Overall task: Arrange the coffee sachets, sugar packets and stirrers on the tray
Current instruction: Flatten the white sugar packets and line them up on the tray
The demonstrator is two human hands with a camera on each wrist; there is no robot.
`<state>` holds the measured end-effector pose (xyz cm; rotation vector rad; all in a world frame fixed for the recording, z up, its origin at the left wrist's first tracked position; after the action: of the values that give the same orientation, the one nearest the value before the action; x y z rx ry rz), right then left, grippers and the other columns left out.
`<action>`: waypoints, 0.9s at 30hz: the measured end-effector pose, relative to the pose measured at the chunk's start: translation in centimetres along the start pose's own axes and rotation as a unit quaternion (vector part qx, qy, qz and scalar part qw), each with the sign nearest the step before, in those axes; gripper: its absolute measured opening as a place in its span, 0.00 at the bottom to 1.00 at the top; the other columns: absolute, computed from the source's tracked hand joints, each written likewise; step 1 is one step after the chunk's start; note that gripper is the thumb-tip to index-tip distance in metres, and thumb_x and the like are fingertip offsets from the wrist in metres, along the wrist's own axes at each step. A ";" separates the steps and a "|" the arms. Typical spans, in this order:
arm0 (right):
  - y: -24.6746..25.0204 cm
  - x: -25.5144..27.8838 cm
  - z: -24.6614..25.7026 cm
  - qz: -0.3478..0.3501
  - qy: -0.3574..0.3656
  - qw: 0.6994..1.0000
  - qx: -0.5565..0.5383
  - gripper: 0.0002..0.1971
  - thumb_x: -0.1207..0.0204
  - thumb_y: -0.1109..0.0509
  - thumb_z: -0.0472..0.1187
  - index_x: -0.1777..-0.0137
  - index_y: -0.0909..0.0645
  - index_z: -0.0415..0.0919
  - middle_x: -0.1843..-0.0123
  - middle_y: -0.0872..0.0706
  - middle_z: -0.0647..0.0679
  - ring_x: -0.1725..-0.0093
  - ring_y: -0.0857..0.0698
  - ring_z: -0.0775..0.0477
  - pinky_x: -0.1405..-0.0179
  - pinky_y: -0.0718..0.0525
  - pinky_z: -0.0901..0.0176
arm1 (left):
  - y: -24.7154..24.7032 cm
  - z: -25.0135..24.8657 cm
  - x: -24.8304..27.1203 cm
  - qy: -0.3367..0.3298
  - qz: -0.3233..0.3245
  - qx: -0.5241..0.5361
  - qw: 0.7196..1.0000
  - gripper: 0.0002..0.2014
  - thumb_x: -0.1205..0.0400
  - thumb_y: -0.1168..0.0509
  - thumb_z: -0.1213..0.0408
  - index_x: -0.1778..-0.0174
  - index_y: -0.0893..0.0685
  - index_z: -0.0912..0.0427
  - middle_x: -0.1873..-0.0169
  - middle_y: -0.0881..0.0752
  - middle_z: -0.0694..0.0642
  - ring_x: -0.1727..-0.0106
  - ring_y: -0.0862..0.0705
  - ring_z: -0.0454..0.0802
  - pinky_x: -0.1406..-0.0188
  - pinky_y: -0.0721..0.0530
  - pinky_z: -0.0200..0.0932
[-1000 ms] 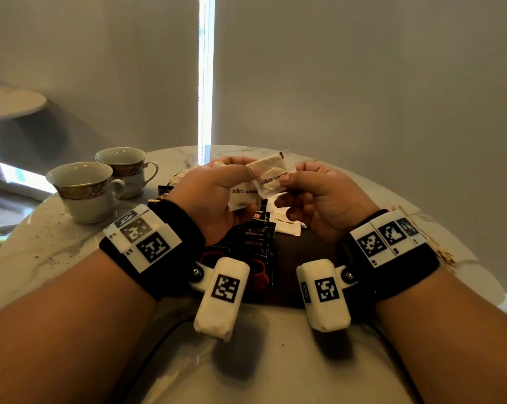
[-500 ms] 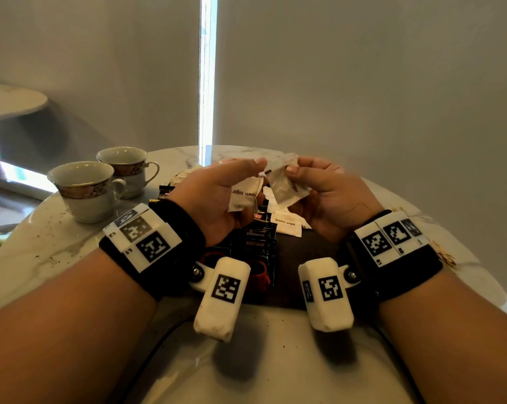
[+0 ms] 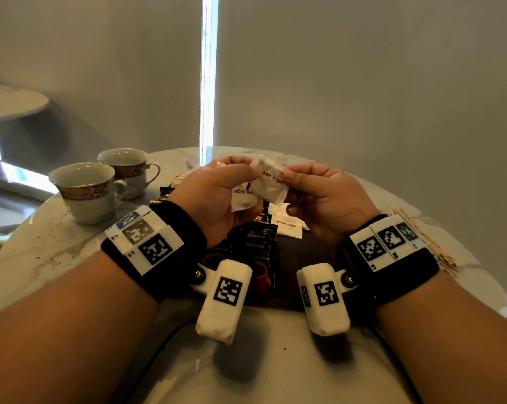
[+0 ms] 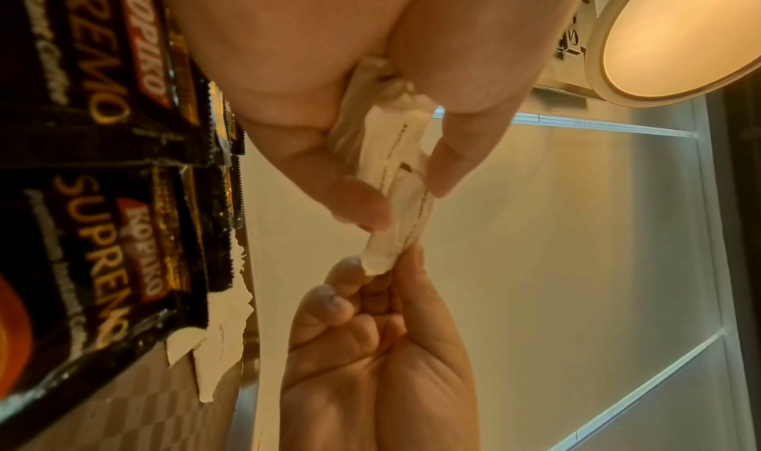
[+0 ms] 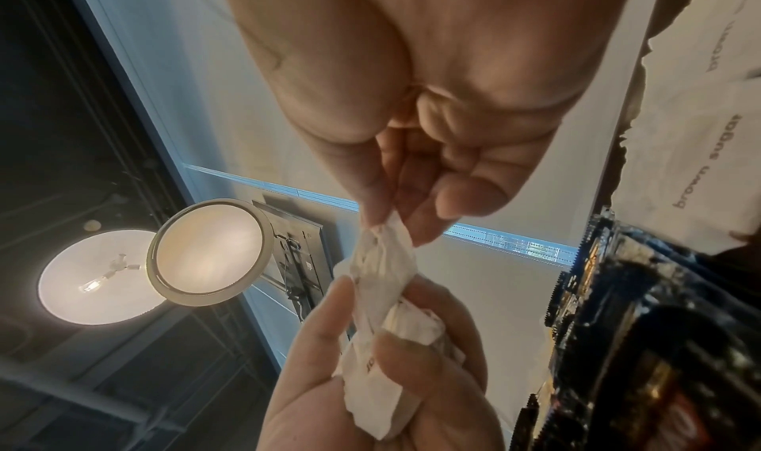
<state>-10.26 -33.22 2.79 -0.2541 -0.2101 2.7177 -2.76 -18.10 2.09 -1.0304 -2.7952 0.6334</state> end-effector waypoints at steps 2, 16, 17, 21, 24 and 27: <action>-0.1 0.0 -0.1 0.000 0.001 1.000 0.000 0.01 0.23 0.28 0.30 0.54 0.17 0.33 0.62 0.09 0.39 0.68 0.13 0.45 0.79 0.20 0.62 | -0.1 0.1 0.0 -0.002 -0.003 -0.004 1.000 0.06 0.17 0.29 0.63 0.47 0.17 0.57 0.55 0.12 0.60 0.66 0.13 0.52 0.75 0.16 0.41; -0.2 0.0 -0.2 0.025 -0.002 0.999 0.023 0.04 0.24 0.27 0.32 0.51 0.17 0.34 0.61 0.09 0.40 0.66 0.12 0.45 0.74 0.17 0.58 | 0.0 0.1 -0.1 -0.005 -0.035 -0.007 0.999 0.05 0.15 0.30 0.60 0.56 0.17 0.54 0.61 0.10 0.57 0.66 0.14 0.52 0.77 0.19 0.40; -0.1 0.0 -0.2 0.023 -0.001 0.999 0.022 0.03 0.24 0.27 0.33 0.52 0.17 0.34 0.61 0.09 0.40 0.66 0.11 0.45 0.74 0.17 0.58 | 0.0 0.1 -0.1 -0.004 -0.034 -0.008 0.999 0.04 0.15 0.31 0.59 0.54 0.16 0.55 0.60 0.11 0.58 0.66 0.15 0.52 0.77 0.19 0.40; 1.1 -0.7 0.5 -0.026 0.012 1.000 0.007 0.01 0.20 0.30 0.33 0.53 0.18 0.36 0.59 0.10 0.38 0.63 0.13 0.41 0.78 0.20 0.60 | 0.1 0.1 -0.1 0.002 -0.037 0.020 0.999 0.10 0.14 0.32 0.56 0.46 0.14 0.59 0.53 0.15 0.60 0.65 0.16 0.50 0.76 0.19 0.39; 4.2 -2.0 1.1 -0.098 0.019 0.995 0.009 0.01 0.18 0.31 0.36 0.50 0.19 0.39 0.59 0.10 0.42 0.68 0.16 0.47 0.80 0.27 0.61 | 0.2 0.0 -0.1 0.006 -0.038 0.032 0.999 0.11 0.15 0.32 0.56 0.44 0.14 0.59 0.53 0.15 0.58 0.62 0.15 0.50 0.75 0.18 0.39; 8.1 -3.3 -0.2 -0.187 -0.034 0.978 0.088 0.04 0.16 0.32 0.41 0.48 0.18 0.42 0.56 0.10 0.43 0.73 0.21 0.53 0.80 0.31 0.62 | 0.4 0.0 -0.3 0.014 -0.035 0.034 0.999 0.09 0.15 0.31 0.57 0.45 0.14 0.58 0.51 0.16 0.59 0.59 0.15 0.51 0.76 0.18 0.39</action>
<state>-10.29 -41.93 1.62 -0.0612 -0.0300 2.3544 -2.33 -18.01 1.95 -0.9176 -2.7510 0.6956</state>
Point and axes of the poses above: each hand's wrist, its own x-axis away from the middle knuckle, its own y-axis out of the back of the hand, z = x × y, the point moved 2 cm from there along -x, towards the middle knuckle
